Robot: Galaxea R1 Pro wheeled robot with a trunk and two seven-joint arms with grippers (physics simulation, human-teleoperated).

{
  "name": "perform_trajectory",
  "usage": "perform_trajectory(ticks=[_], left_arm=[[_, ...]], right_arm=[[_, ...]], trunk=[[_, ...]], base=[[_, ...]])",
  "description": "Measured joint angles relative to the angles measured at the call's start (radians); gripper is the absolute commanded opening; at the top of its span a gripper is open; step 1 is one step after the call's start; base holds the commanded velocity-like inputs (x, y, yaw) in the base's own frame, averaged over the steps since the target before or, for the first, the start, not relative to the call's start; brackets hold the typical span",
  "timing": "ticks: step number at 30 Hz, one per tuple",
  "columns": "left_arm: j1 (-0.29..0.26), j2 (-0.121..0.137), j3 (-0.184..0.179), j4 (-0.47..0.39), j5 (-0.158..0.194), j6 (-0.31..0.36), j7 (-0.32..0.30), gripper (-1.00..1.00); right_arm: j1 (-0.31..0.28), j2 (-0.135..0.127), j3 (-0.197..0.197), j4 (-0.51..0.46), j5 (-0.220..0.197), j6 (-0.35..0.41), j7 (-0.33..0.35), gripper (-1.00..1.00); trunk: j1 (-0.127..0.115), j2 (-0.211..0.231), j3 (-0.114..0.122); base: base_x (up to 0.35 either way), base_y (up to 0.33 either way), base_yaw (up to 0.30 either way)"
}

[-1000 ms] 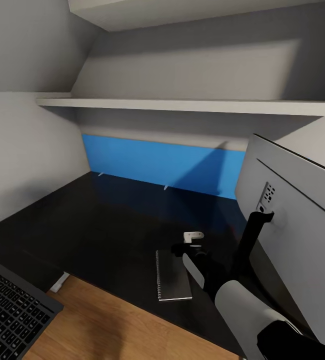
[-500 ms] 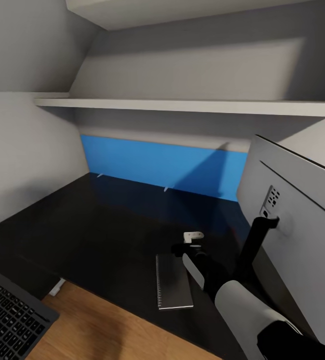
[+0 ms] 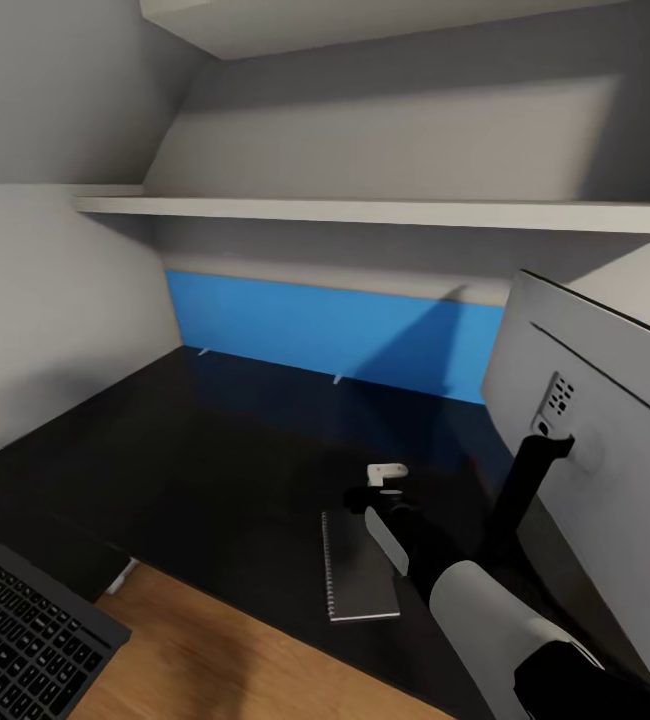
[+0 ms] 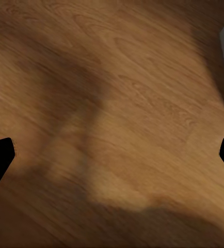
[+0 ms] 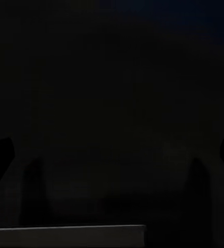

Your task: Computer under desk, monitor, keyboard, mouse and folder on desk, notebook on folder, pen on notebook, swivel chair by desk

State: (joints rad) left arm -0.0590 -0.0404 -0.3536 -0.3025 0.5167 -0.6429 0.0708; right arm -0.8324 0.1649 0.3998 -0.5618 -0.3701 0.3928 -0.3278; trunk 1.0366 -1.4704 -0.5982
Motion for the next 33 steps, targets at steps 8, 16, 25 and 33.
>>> perform_trajectory(ticks=[8,16,25,33], left_arm=[[0.0,0.0,0.0,0.0,0.0,0.0,0.0,1.0],[0.0,-0.001,0.0,0.0,0.0,-0.003,0.001,1.0],[0.0,-0.003,-0.001,-0.001,0.0,-0.003,0.001,1.0],[0.0,-0.003,-0.001,0.0,0.0,-0.003,0.001,1.0]], right_arm=[[0.0,0.0,0.0,0.0,0.0,0.0,0.001,1.0],[0.0,0.0,0.001,0.0,0.0,0.0,0.001,1.0],[0.0,0.0,0.0,0.0,0.0,0.0,0.001,1.0],[-0.001,0.0,0.001,-0.016,0.004,-0.002,0.0,1.0]], trunk=[[0.0,0.0,0.0],[0.0,0.0,0.0],[0.019,-0.035,-0.016],[0.042,-0.077,-0.034]], base=[[-0.012,0.047,0.0],[-0.002,0.008,0.0],[0.0,0.001,0.0],[0.0,0.0,0.0]])
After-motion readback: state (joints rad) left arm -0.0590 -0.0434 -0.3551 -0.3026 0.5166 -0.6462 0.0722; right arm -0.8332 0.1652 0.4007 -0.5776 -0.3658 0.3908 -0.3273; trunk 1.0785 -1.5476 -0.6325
